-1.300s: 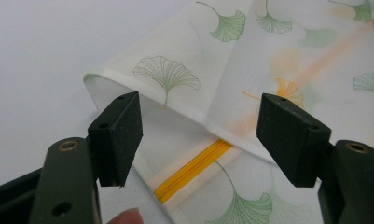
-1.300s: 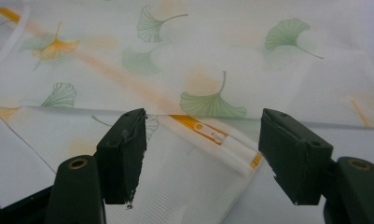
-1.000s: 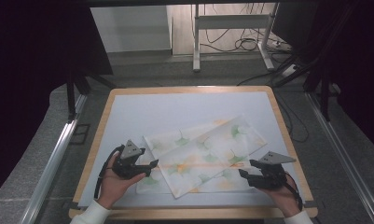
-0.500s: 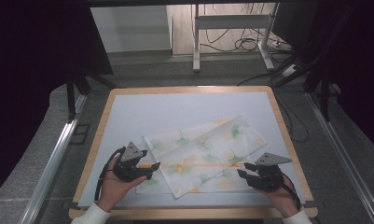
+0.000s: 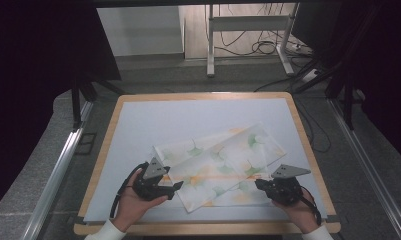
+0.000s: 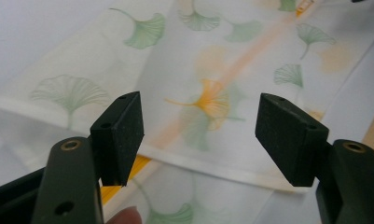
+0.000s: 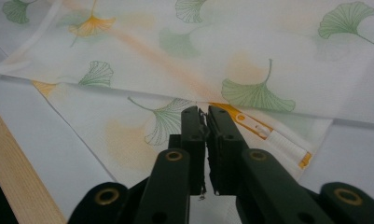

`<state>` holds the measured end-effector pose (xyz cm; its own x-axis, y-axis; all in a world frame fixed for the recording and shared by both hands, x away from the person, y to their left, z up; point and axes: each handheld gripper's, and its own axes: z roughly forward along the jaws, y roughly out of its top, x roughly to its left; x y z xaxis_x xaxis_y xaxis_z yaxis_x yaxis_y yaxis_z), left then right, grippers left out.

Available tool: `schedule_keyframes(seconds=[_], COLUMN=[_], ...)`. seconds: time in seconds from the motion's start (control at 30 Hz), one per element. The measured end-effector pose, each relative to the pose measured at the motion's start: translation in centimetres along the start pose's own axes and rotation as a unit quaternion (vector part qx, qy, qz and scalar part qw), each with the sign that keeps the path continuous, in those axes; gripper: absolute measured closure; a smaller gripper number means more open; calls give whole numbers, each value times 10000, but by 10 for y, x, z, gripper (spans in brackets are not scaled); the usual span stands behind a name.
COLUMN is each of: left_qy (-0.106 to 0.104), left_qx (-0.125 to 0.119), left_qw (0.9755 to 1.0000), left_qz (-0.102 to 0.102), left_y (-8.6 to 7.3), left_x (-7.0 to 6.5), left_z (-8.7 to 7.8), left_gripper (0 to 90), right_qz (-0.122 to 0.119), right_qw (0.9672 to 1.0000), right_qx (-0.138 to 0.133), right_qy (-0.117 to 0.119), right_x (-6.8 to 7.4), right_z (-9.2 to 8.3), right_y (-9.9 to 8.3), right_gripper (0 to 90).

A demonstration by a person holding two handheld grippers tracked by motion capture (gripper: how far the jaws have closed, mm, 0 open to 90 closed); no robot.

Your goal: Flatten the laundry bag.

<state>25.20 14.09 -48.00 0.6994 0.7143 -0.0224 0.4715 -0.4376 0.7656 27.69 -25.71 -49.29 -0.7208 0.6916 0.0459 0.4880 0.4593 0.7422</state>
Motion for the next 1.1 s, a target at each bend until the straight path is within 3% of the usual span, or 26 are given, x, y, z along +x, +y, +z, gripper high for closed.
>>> schedule_keyframes(seconds=[0.37,0.67,0.83,1.1], left_qy=[-344,-480,-609,-654], left_qx=[297,490,659,847], left_qw=[9984,9960,9930,9899], left_qz=[349,576,770,935], left_y=[10,21,32,39], left_x=[-25,-41,-57,-68], left_z=[28,51,74,93], left_gripper=[338,330,328,329], right_qz=[6,-32,-46,-45], right_qw=[9999,9998,9998,9999], right_qx=[71,140,162,123], right_qy=[94,117,100,84], right_x=[1,2,1,0], right_z=[3,7,8,6], right_y=[0,-1,-2,-3], right_gripper=[888,888,888,887])
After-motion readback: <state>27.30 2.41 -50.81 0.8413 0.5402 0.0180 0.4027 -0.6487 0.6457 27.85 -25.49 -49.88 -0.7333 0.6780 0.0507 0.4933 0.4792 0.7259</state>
